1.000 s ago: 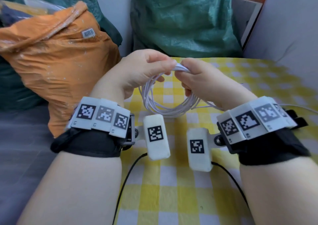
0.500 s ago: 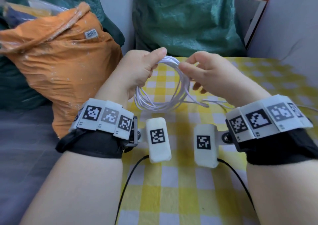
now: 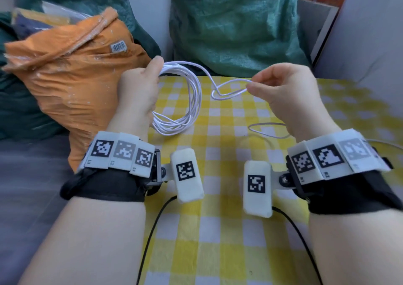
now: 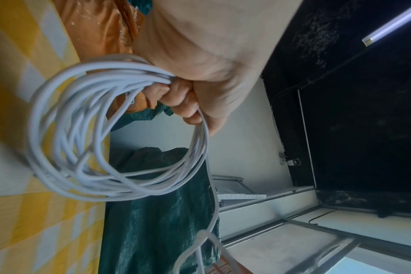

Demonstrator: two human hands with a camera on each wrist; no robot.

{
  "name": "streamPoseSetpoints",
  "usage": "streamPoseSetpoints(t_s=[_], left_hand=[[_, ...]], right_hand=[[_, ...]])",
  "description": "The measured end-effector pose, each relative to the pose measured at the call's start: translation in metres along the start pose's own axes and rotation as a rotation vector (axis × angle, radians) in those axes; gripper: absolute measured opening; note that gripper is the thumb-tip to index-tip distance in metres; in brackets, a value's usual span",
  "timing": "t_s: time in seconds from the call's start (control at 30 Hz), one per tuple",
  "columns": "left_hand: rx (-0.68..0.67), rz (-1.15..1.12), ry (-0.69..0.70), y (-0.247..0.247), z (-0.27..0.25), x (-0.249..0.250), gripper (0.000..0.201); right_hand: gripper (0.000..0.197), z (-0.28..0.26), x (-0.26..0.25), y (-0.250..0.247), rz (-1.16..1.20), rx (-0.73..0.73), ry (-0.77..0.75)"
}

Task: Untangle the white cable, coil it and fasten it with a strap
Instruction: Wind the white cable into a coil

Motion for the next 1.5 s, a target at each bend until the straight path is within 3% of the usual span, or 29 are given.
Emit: streamPoseSetpoints(t_s=[0.3,0.43,0.6,0.7,0.8,0.87,0.97,1.03,1.1,1.17,1.27,1.37,1.43,1.5], left_hand=[[0.167,-0.146,-0.133,-0.01,0.004,-0.004,0.039],[0.156,-0.228,-0.175,-0.01,0.0,-0.003,0.037],[0.113,-0.206,-0.183,-0.008,0.0,0.0,0.039],[0.068,-0.173,-0.157,-0.005,0.0,0.002,0.039],[-0.004,-0.11,-0.11,0.001,-0.002,0.005,0.041],[-0.088,-0.101,-0.08,0.007,-0.006,0.009,0.043],[-0.298,-0.115,-0.054,0.017,-0.015,0.016,0.044],[-0.432,-0.143,-0.051,0.023,-0.021,0.019,0.044],[-0.505,-0.169,-0.061,0.025,-0.025,0.022,0.044],[-0.532,-0.196,-0.076,0.026,-0.026,0.023,0.044],[-0.528,-0.243,-0.094,0.027,-0.026,0.023,0.044],[-0.52,-0.303,-0.115,0.027,-0.025,0.022,0.045],[-0.515,-0.324,-0.123,0.027,-0.023,0.021,0.046],[-0.515,-0.342,-0.129,0.028,-0.023,0.021,0.047]], right_hand=[[0.024,0.004,0.01,-0.005,-0.149,0.001,0.135],[0.035,0.005,0.012,-0.006,-0.242,-0.017,0.228],[0.026,0.003,0.012,-0.003,-0.391,-0.107,0.314],[0.03,0.002,0.003,-0.008,-0.418,-0.033,0.226],[0.033,-0.008,-0.017,-0.007,-0.138,-0.014,0.06],[0.047,-0.017,-0.027,0.0,0.031,-0.097,0.002],[0.055,-0.02,-0.026,0.011,0.061,-0.288,0.028],[0.05,-0.017,-0.02,0.014,-0.007,-0.35,0.03],[0.035,-0.013,-0.017,0.014,-0.022,-0.319,0.012],[0.027,-0.012,-0.016,0.012,0.022,-0.305,0.005],[0.034,-0.016,-0.019,0.014,0.126,-0.334,0.015],[0.028,-0.022,-0.025,0.017,0.267,-0.384,0.057],[0.037,-0.024,-0.026,0.021,0.209,-0.441,0.056],[0.027,-0.025,-0.025,0.024,0.141,-0.479,0.025]])
Point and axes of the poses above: each hand's wrist, its own z-axis towards the middle knuckle, its own y-axis out of the palm, x = y × z, the point moved 2 cm from there along z, towards the middle knuckle, and after that the axes turned 8 degrees about y, right-handed, at the moved point
